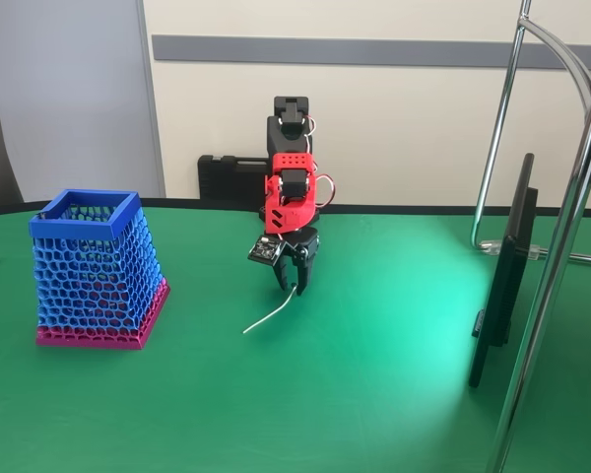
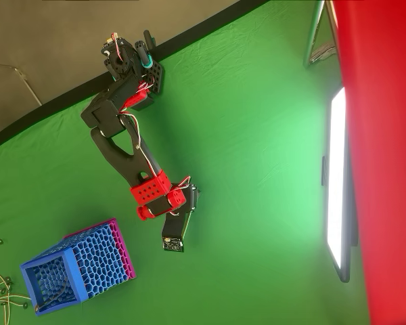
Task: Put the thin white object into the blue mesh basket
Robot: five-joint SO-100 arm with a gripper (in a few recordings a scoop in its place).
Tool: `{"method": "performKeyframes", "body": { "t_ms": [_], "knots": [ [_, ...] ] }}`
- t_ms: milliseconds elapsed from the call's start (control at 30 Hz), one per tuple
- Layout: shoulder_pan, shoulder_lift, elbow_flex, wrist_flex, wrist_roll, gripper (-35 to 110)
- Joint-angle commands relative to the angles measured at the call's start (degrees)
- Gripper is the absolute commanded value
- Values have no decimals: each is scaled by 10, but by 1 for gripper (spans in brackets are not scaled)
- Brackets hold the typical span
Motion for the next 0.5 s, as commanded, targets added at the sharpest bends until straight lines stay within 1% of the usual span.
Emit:
{"method": "performKeyframes", "body": {
  "t_ms": [0,200,467],
  "knots": [
    [-3,3,-18,7,-1,17],
    [-1,-11,-29,21,-10,16],
    [-1,-16,-37,22,-7,1]
  ]
}}
